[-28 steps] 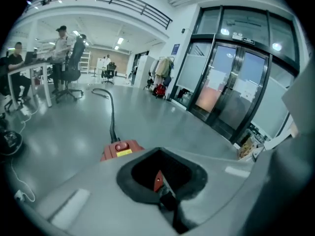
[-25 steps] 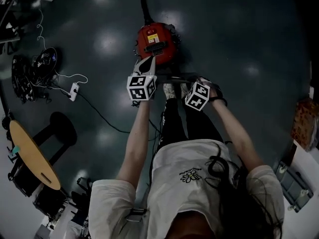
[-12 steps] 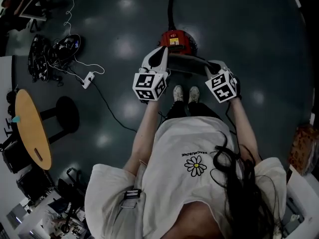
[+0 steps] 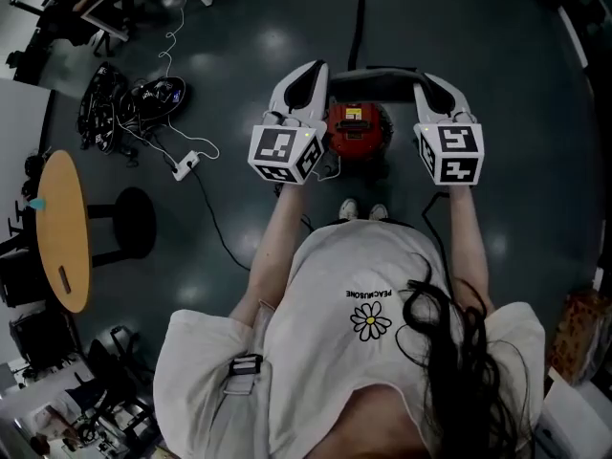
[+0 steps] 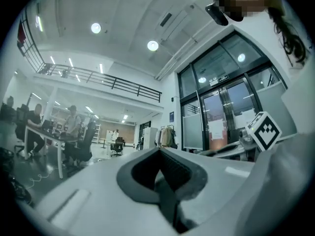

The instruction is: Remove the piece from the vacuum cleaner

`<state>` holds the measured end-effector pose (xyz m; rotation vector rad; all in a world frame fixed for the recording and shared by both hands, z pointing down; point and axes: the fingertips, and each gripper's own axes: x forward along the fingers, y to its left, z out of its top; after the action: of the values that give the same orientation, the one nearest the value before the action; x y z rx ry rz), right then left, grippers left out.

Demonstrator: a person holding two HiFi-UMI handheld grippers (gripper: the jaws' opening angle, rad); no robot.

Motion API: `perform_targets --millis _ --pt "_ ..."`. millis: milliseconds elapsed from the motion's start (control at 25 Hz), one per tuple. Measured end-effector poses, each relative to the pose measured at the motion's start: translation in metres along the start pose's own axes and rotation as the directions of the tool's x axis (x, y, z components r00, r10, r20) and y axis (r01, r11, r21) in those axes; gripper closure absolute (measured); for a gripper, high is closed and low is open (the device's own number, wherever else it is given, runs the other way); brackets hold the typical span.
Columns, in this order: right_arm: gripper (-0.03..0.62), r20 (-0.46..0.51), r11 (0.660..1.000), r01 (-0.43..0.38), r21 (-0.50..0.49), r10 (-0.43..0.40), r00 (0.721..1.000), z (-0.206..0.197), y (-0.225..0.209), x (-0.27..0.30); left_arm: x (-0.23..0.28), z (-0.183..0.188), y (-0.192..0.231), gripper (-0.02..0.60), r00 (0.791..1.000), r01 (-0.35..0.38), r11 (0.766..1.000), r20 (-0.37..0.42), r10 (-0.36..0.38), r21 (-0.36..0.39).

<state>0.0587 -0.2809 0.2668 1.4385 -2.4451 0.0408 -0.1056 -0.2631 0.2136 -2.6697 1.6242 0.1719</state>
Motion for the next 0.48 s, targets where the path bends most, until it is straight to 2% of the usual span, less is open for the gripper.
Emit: perform_targets --millis 120,480 --pt "0.554 0.072 0.996 -0.007 0.094 0.001 0.997 0.021 0.001 -0.002 -0.007 0.007 0.004 0.581 1.0 -0.008 1.0 0.019 0.007 0.016" --pt "0.559 0.125 0.994 -0.002 0.114 -0.013 0.992 0.03 -0.001 0.003 -0.007 0.015 0.007 0.581 0.998 -0.03 0.998 0.059 0.027 0.048"
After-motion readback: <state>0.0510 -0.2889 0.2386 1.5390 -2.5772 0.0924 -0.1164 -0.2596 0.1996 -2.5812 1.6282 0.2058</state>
